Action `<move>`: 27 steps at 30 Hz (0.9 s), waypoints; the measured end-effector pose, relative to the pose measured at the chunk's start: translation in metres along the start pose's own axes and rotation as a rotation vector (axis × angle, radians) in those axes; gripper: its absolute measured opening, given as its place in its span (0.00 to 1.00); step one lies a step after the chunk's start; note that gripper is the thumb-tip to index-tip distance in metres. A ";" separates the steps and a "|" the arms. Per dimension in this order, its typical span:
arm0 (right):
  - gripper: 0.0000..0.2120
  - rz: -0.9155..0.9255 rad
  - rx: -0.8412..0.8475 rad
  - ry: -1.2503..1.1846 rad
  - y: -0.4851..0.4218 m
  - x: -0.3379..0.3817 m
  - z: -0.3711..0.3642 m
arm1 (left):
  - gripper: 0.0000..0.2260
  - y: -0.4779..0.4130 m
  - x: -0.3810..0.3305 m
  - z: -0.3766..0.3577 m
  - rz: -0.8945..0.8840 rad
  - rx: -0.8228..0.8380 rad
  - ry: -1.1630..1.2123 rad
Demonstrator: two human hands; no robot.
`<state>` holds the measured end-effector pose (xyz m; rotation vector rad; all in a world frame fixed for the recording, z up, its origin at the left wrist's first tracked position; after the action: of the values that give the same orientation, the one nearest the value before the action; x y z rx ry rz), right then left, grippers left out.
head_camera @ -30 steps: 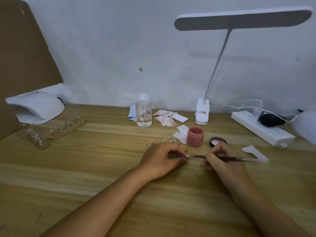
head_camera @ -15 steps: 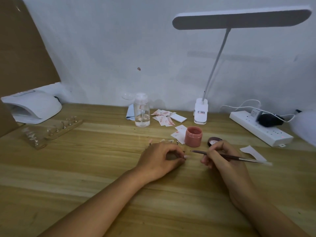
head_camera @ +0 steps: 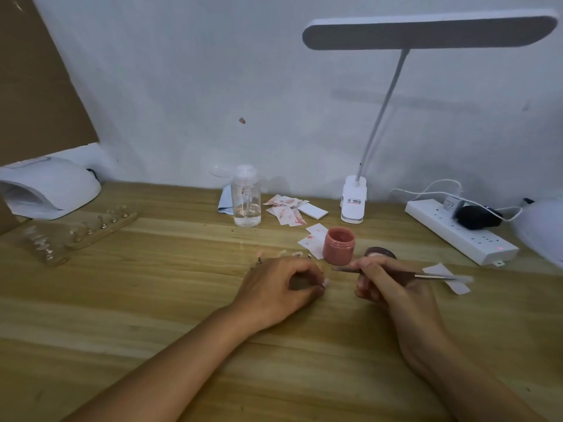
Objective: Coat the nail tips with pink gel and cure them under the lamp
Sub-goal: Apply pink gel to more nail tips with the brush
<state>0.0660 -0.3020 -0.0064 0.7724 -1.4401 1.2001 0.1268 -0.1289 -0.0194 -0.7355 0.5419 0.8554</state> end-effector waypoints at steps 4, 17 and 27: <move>0.13 -0.045 -0.022 0.017 -0.002 -0.004 -0.001 | 0.05 0.000 -0.002 0.000 -0.019 0.013 0.013; 0.09 -0.054 0.028 0.113 -0.002 -0.003 -0.008 | 0.13 -0.002 -0.001 -0.001 -0.027 0.037 0.055; 0.10 -0.059 -0.029 0.118 -0.002 -0.005 -0.004 | 0.11 -0.001 -0.002 0.000 -0.020 0.022 0.015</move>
<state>0.0707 -0.2993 -0.0111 0.7075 -1.3274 1.1581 0.1259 -0.1305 -0.0180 -0.7264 0.5564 0.8248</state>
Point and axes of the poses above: each hand's wrist, its own y-axis away from the middle knuckle, its own z-axis out of the back of the hand, x = y × z, the point moved 6 cm from there along -y, towards the middle knuckle, and after that the axes turned 10 degrees about y, right-handed, at the moved point
